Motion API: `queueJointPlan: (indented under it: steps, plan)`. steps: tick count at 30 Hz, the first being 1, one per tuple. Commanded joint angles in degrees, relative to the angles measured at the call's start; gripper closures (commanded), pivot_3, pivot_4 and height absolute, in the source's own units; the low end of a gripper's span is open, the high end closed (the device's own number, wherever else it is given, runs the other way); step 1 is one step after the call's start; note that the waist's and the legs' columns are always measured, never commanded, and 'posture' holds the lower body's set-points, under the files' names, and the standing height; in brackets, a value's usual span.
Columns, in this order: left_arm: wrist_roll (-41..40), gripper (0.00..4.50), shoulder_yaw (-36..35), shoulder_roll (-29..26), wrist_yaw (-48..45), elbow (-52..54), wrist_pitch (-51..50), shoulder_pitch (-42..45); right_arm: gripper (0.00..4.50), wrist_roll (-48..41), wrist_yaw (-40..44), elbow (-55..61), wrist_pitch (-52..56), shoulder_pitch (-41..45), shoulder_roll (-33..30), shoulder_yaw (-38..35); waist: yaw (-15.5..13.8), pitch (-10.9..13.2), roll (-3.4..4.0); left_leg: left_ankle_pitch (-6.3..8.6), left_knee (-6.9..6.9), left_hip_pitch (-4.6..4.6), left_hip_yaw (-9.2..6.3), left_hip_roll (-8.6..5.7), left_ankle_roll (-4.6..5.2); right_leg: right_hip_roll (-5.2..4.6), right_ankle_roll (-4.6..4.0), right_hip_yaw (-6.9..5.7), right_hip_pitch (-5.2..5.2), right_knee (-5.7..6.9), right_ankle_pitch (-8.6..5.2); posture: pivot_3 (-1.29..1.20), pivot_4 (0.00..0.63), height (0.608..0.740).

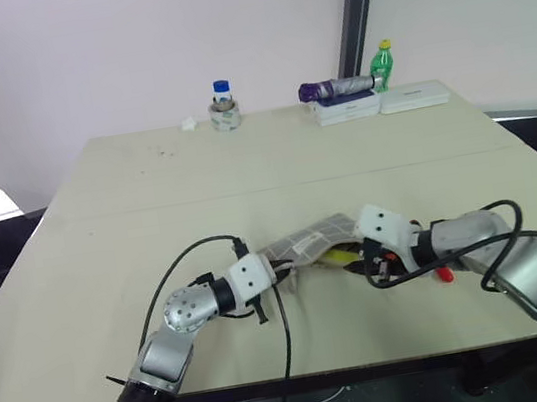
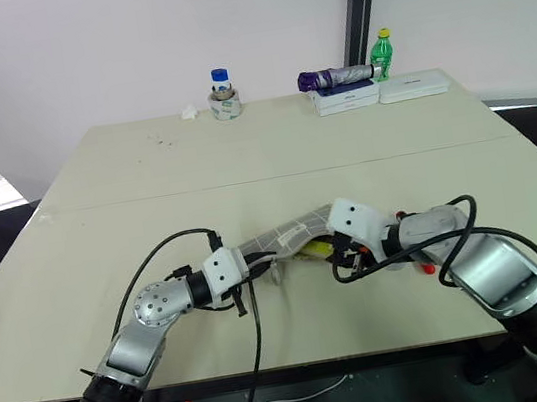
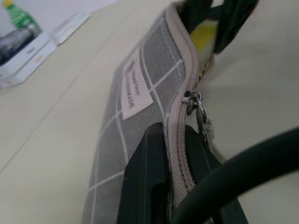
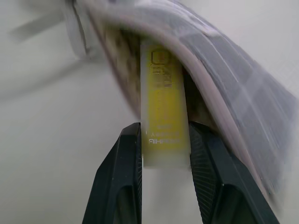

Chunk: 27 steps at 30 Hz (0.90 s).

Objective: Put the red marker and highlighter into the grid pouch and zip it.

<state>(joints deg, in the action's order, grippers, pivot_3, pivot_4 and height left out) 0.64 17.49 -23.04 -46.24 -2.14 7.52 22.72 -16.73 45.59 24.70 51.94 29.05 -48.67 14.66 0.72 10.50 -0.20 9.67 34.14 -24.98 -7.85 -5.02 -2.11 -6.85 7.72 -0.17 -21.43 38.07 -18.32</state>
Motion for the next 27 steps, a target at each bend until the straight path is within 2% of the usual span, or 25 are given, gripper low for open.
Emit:
queueJointPlan:
  steps: [1, 2, 5, 9, 13, 16, 21, 27]
  plan:
    - [0.0, 4.50, 1.3, 0.4, -1.5, 1.8, 1.9, 1.0, 3.66, 0.1, 0.4, 3.0, -1.2, 2.3, 1.3, 0.0, -0.1, 0.0, 0.00, 0.00, 0.00, 0.00, 0.00, 0.00, 0.00, 0.00, 0.00, 0.00, 0.00, 0.00, 0.00, 0.00, 0.150, 0.736]
    - [0.0, 4.50, 1.1, 0.4, -1.4, 1.6, 1.8, 1.2, 3.66, 0.2, 0.4, 3.0, -1.3, 2.3, 1.2, -0.4, -0.1, 0.0, 0.00, 0.00, 0.00, 0.00, 0.00, 0.00, 0.00, 0.00, 0.00, 0.00, 0.00, 0.00, 0.00, 0.00, 0.150, 0.736]
    - [0.1, 4.50, 0.2, 0.5, -0.9, 1.0, 0.9, 1.5, 2.17, -0.1, 0.6, 3.2, -1.0, 2.2, 0.3, -2.4, -0.2, 0.0, 0.00, 0.00, 0.01, -0.03, -0.02, -0.02, 0.00, -0.01, 0.00, 0.00, 0.00, -0.01, 0.00, 0.00, 0.150, 0.736]
    - [-1.4, 4.50, -2.1, 2.3, 2.0, 0.8, -5.0, 1.3, 0.19, -2.3, 1.7, 5.1, -1.0, 0.4, -2.5, -9.5, -0.2, 0.0, 0.00, 0.00, 0.01, -0.03, -0.03, -0.02, 0.00, -0.01, 0.01, -0.01, 0.00, -0.01, 0.00, 0.00, 0.150, 0.736]
    - [-1.5, 4.50, -3.9, 4.7, 6.4, 0.8, -9.4, 1.4, 0.19, -5.2, 2.3, 4.2, 0.2, -3.4, -4.7, -18.2, -0.2, 0.0, -0.02, 0.00, 0.02, -0.03, -0.03, -0.02, 0.01, -0.01, 0.02, -0.02, 0.02, -0.01, 0.00, 0.00, 0.150, 0.736]
    - [-0.7, 4.50, -5.2, 7.3, 11.3, 0.0, -12.3, 2.1, 0.19, -2.7, -1.0, -2.2, 0.5, -8.8, -5.8, -23.9, -0.3, 0.0, -0.08, 0.00, 0.04, -0.03, -0.03, -0.02, 0.01, 0.00, 0.02, -0.04, 0.05, 0.00, 0.00, 0.00, 0.150, 0.736]
    - [0.2, 4.50, -4.6, 9.5, 14.7, -0.4, -13.3, 2.6, 0.19, -0.6, -8.0, -11.1, 2.9, -12.9, -3.3, -27.8, 0.0, 0.0, -0.06, -0.01, 0.10, -0.03, 0.01, -0.04, 0.01, 0.00, 0.02, -0.03, 0.05, 0.04, 0.01, 0.00, 0.150, 0.736]
    - [0.5, 4.50, -4.2, 10.6, 15.8, -0.6, -13.3, 2.9, 0.19, -3.1, -11.0, -11.7, 7.8, -17.4, 1.4, -31.1, -0.2, 0.0, -0.05, -0.01, 0.08, -0.03, 0.03, -0.03, 0.00, 0.03, 0.01, -0.03, 0.04, 0.05, 0.01, 0.00, 0.150, 0.736]
